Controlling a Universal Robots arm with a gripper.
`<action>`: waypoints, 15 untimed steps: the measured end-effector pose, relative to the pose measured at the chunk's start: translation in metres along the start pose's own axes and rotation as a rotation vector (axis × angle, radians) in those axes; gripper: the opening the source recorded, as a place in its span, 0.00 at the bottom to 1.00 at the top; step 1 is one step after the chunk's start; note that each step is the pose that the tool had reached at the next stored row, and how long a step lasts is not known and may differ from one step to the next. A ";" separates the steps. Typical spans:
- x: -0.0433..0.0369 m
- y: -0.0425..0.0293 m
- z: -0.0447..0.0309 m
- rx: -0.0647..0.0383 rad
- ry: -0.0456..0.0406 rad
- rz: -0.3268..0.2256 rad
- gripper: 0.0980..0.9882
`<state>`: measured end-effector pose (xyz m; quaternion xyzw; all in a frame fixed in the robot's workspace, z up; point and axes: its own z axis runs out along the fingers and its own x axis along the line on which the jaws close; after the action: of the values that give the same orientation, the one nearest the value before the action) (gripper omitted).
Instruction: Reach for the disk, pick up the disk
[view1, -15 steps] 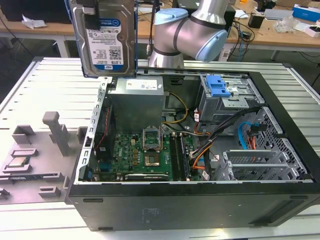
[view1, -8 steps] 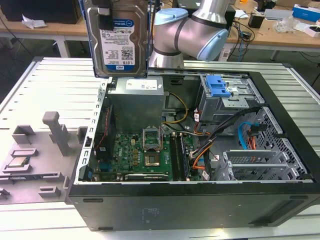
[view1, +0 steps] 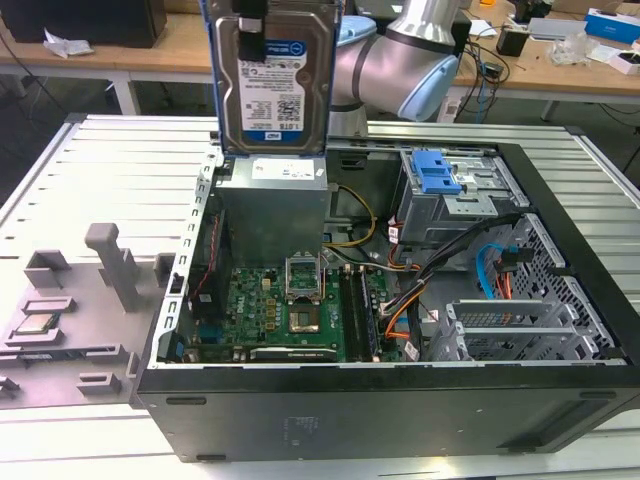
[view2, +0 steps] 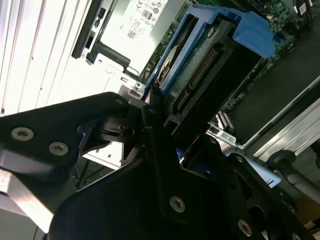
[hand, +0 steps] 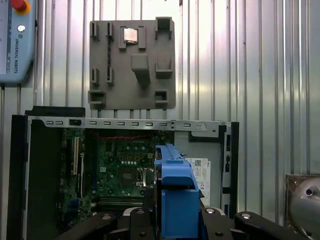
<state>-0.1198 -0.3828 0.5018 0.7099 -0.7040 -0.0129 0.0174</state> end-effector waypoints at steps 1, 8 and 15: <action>0.0000 -0.0026 -0.0001 0.000 -0.0001 0.000 0.30; 0.0003 -0.0364 -0.0014 0.000 0.0000 0.000 0.30; 0.0006 -0.0751 -0.0030 -0.001 0.0000 0.000 0.30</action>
<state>-0.0446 -0.3828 0.5016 0.7098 -0.7040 -0.0131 0.0176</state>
